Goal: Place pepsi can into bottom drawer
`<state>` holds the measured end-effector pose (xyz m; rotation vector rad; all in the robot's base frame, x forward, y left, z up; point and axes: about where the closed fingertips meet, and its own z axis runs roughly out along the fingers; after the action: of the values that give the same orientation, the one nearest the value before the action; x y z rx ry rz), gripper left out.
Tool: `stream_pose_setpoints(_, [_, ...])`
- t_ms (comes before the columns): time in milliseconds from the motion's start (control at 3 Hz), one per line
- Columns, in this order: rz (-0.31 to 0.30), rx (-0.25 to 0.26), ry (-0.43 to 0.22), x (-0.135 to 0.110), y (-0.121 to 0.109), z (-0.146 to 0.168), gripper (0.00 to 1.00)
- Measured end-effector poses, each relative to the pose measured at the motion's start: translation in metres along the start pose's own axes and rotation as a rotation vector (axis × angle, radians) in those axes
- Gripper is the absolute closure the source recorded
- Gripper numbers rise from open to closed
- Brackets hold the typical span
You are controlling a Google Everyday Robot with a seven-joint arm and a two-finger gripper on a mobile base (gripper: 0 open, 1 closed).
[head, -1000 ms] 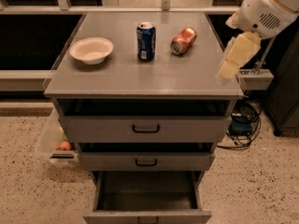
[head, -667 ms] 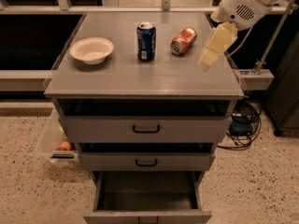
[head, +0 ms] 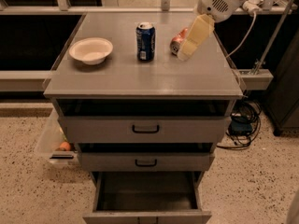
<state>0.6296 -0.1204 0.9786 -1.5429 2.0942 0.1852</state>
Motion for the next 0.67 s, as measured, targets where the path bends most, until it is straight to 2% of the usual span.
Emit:
stream_pose_setpoints(333, [0.011,0.013,-0.005,0.001,-0.002,0.000,0.00])
stream_pose_setpoints(667, [0.169,0.099,-0.010,0.040,-0.013,0.012,0.00])
